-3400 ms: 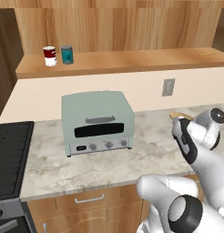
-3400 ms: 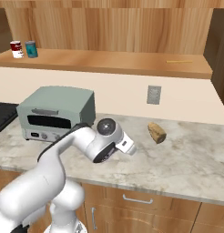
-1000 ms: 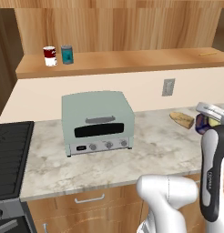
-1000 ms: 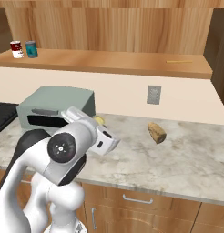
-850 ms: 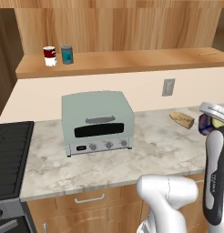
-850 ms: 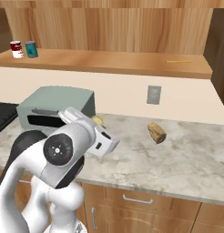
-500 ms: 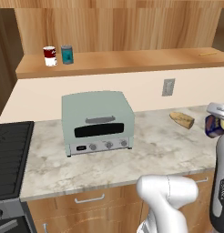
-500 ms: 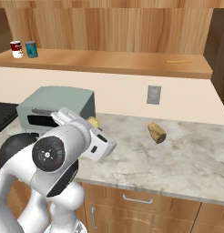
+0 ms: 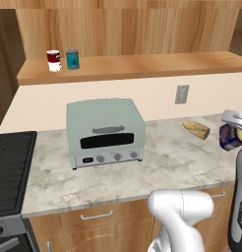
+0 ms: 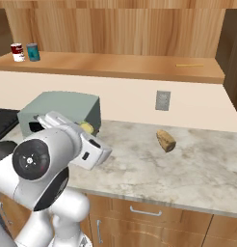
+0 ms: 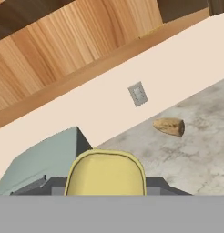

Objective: Pick the cans from the counter and place them in their designated side in the cabinet.

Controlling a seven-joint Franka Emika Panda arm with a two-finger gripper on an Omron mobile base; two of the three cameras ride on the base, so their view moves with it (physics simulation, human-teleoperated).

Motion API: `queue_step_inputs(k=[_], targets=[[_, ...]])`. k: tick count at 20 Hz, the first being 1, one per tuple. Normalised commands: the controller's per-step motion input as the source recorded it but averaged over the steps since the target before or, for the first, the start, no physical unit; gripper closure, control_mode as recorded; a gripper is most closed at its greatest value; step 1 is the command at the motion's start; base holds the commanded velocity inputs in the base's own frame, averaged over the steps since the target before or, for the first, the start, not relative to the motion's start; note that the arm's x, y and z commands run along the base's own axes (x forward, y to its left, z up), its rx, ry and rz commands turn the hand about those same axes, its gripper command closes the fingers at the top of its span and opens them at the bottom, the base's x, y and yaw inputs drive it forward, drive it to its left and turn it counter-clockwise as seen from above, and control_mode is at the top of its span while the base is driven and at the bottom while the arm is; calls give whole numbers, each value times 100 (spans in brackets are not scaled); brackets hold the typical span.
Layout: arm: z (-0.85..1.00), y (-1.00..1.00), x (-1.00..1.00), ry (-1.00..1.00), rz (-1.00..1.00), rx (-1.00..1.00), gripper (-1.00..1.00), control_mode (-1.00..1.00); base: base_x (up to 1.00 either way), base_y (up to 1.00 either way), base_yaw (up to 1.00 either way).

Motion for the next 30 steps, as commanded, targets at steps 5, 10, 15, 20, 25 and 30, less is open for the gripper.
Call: queue_step_inputs(k=[5, 10, 15, 20, 25, 30], targets=[[19, 16, -21, -5, 4, 0, 100, -100, 0, 0, 0], [21, 21, -18, -6, 4, 0, 100, -100, 0, 0, 0], [22, 24, -9, -3, 3, 0, 100, -100, 0, 0, 0], [23, 23, -4, -1, 3, 0, 100, -100, 0, 0, 0], [25, 22, -8, -3, 3, 0, 100, -100, 0, 0, 0], [24, 21, -6, -3, 2, 0, 100, -100, 0, 0, 0]])
